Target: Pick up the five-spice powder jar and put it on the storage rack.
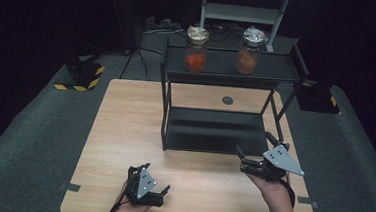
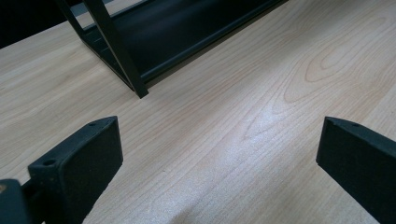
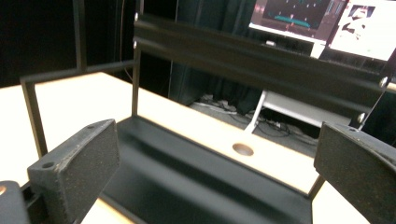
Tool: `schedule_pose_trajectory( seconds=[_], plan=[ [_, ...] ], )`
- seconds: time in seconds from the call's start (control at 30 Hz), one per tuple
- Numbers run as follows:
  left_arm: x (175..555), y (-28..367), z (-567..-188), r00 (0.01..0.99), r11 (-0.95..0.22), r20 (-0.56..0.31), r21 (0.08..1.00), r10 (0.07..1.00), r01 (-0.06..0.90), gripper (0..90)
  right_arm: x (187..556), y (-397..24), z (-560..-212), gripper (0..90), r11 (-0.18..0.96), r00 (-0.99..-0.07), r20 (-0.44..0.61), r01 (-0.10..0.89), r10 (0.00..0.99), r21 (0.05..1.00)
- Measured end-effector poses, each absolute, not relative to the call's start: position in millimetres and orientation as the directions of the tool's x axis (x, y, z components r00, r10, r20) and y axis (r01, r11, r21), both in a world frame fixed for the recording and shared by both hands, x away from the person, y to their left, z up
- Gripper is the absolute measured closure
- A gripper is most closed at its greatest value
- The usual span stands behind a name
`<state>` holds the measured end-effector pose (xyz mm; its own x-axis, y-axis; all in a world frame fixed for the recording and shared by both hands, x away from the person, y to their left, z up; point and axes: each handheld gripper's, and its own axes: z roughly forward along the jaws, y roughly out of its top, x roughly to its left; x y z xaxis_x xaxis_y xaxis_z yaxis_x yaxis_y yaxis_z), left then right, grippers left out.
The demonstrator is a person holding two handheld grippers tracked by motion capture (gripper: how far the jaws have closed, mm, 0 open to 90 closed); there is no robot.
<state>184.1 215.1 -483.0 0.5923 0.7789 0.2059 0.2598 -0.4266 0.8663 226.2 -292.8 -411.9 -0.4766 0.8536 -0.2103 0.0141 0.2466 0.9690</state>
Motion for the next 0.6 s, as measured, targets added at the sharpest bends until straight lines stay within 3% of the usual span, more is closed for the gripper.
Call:
schedule_pose_trajectory(
  seconds=[0.6],
  plan=[
    [183.1,210.5,-482.2,0.592,-0.451,0.231,0.855,0.772,0.255,0.7,215.6,-303.0,-473.9,0.0,0.301,-0.497,-0.174,0.189,0.85,0.935]
  ],
)
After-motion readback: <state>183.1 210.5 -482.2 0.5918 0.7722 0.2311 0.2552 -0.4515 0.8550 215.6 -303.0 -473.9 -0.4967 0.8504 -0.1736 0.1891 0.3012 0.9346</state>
